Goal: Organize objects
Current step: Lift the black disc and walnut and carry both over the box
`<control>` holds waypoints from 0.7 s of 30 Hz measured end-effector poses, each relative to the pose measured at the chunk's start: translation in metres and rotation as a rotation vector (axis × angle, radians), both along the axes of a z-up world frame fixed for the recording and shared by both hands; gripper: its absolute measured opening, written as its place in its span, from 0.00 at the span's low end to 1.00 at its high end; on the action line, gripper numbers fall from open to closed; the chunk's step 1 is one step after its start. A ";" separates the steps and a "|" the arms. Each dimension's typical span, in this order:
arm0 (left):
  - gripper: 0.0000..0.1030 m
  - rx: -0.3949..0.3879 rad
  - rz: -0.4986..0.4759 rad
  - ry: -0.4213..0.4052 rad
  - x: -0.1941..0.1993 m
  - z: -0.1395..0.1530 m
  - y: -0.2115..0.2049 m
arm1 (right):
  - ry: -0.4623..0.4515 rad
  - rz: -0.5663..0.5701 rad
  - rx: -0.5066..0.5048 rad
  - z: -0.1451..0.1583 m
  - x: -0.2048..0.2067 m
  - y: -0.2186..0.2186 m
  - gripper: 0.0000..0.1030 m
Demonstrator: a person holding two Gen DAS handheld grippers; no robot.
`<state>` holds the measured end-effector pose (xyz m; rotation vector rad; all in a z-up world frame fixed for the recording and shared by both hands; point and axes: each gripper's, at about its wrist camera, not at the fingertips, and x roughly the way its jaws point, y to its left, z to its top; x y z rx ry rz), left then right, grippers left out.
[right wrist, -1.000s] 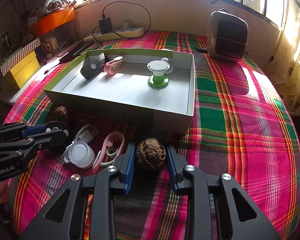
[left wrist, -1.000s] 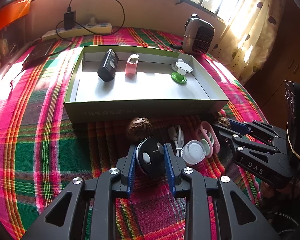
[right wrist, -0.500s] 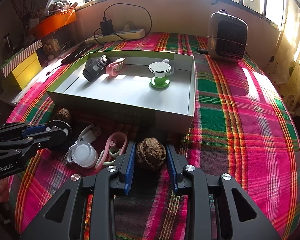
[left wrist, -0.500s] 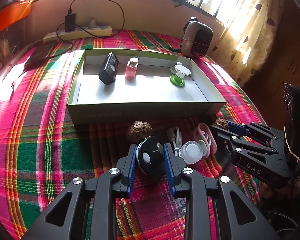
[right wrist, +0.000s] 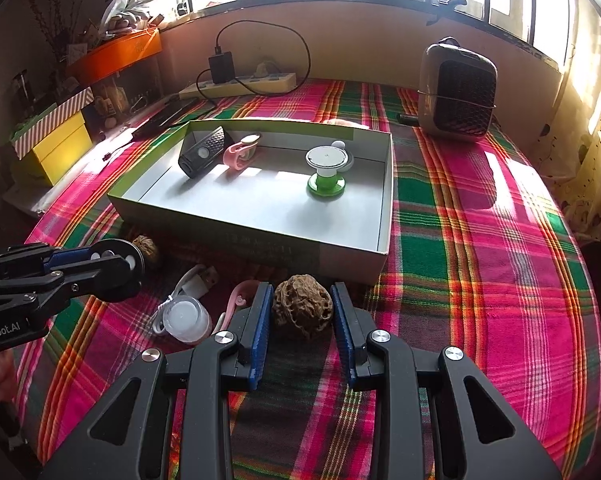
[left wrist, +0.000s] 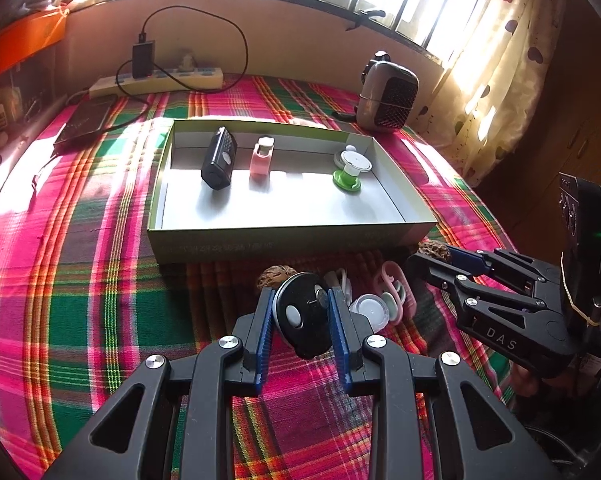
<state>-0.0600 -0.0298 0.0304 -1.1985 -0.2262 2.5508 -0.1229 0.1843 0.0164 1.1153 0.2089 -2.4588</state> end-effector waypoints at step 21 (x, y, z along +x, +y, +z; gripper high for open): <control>0.23 -0.020 0.025 0.040 -0.035 0.016 -0.008 | 0.040 0.027 -0.040 0.023 -0.023 -0.018 0.30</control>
